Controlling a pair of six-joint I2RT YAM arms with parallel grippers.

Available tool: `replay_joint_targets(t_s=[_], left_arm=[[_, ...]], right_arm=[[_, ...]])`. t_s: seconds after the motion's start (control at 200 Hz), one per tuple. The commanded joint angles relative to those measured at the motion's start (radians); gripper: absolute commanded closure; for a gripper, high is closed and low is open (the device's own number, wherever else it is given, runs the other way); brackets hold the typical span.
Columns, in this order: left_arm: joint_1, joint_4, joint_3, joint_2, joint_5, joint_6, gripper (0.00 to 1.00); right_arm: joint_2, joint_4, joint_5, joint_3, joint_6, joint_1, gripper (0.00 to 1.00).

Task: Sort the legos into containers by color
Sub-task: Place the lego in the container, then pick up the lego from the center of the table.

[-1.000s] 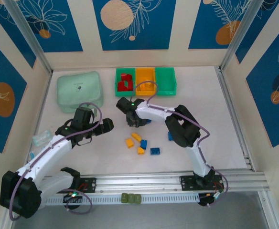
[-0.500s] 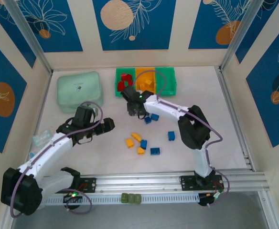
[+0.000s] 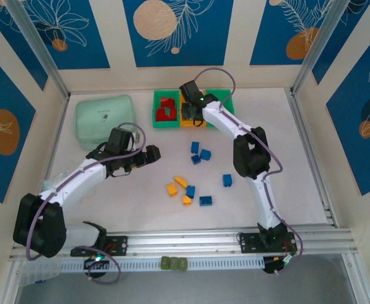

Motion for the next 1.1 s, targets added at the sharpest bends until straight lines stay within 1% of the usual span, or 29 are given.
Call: replay_joint_targets(t_s=[0.0,0.05,0.085,0.135,0.2,0.265,0.415,0.47,0.6,0.68,0.885,0.975,1.095], left_arm=[[0.002,0.014,0.047,0.013,0.026,0.022,0.01],[0.002,0.013,0.053,0.014,0.026,0.023,0.01],[0.002,0.010,0.056,0.015,0.026,0.024,0.01],[0.002,0.010,0.056,0.012,0.027,0.020,0.01],[0.002,0.007,0.053,0.004,0.030,0.017,0.01],[0.002,-0.007,0.048,-0.012,0.029,0.018,0.01],[0.003,-0.047,0.001,-0.082,0.002,0.024,0.01],[0.002,-0.078,-0.014,-0.110,-0.008,0.029,0.01],[0.004,-0.126,-0.061,-0.188,-0.031,0.023,0.01],[0.004,-0.153,-0.094,-0.238,-0.048,0.008,0.01],[0.004,-0.199,-0.169,-0.360,-0.077,-0.036,0.01],[0.004,-0.219,-0.193,-0.402,-0.090,-0.050,0.01],[0.004,-0.231,-0.223,-0.440,-0.095,-0.069,0.01]], right_arm=[[0.101,-0.100,-0.041,0.186,-0.050,-0.015,0.53],[0.130,-0.130,-0.039,0.255,-0.064,-0.017,0.46],[0.138,-0.146,-0.048,0.286,-0.072,-0.018,0.44],[0.128,-0.155,-0.056,0.298,-0.081,-0.016,0.42],[0.094,-0.164,-0.053,0.271,-0.079,-0.009,0.42],[0.026,-0.153,-0.068,0.187,-0.080,0.002,0.42],[-0.187,-0.057,-0.085,-0.144,-0.097,0.058,0.41],[-0.257,-0.030,-0.116,-0.253,-0.107,0.083,0.40],[-0.383,-0.005,-0.209,-0.472,-0.114,0.136,0.38],[-0.446,0.018,-0.199,-0.594,-0.143,0.191,0.37],[-0.521,0.035,-0.264,-0.794,-0.168,0.310,0.35],[-0.528,0.034,-0.263,-0.842,-0.173,0.344,0.35],[-0.525,0.040,-0.279,-0.883,-0.168,0.365,0.35]])
